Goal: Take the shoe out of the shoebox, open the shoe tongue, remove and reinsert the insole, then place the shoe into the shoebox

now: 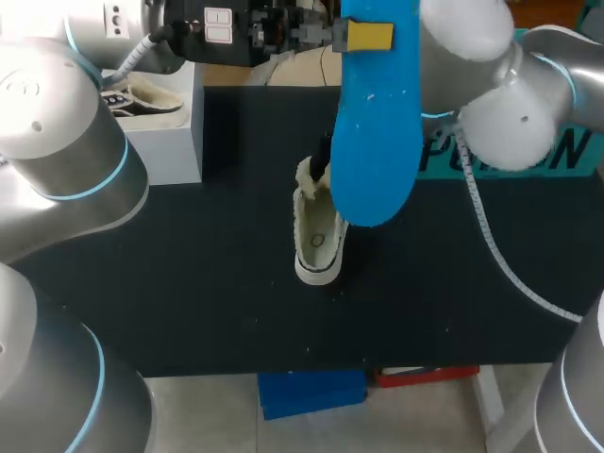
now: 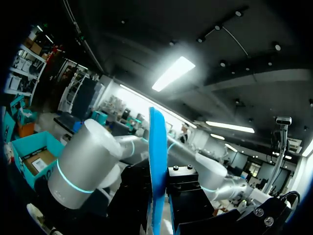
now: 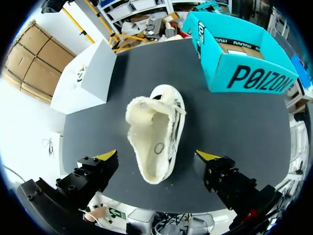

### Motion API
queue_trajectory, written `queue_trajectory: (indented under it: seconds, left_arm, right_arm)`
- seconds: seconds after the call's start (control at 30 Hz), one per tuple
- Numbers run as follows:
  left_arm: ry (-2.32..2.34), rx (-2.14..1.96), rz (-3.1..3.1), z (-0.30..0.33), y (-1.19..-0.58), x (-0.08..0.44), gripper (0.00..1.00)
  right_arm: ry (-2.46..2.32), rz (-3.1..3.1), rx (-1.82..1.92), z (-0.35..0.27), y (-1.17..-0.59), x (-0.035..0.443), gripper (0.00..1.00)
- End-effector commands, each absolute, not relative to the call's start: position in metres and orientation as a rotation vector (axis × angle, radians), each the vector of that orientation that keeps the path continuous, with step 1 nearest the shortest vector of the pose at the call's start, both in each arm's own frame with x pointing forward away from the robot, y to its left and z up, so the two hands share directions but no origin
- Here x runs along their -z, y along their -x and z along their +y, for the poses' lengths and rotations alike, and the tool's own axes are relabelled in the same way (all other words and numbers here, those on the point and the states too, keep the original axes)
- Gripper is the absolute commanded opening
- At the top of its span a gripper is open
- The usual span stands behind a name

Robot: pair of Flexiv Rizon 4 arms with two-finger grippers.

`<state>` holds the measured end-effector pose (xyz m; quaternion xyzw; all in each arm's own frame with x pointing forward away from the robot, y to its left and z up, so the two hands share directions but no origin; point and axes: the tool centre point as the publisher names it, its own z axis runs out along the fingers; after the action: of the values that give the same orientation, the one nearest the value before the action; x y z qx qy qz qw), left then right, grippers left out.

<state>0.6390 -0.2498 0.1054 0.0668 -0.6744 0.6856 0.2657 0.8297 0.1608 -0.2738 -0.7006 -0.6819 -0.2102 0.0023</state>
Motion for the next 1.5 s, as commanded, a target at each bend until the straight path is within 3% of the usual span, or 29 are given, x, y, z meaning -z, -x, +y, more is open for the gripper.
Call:
queue_trajectory:
  seconds: [0.03, 0.63, 1.5]
  left_arm:
    - [-0.185, -1.851, -1.825, -0.25, -0.638, -0.105, 0.0]
    - [-0.185, -1.851, -1.825, -0.25, -0.638, -0.105, 0.0]
    - [-0.185, -1.851, -1.825, -0.25, -0.638, -0.105, 0.0]
  right_arm:
    - [1.81, -1.935, 1.046, 0.145, -0.825, 0.278, 1.0]
    - [1.711, -1.737, 1.218, 0.139, -0.819, 0.256, 1.0]
    - [1.455, -1.34, 1.431, 0.138, -0.812, 0.261, 1.0]
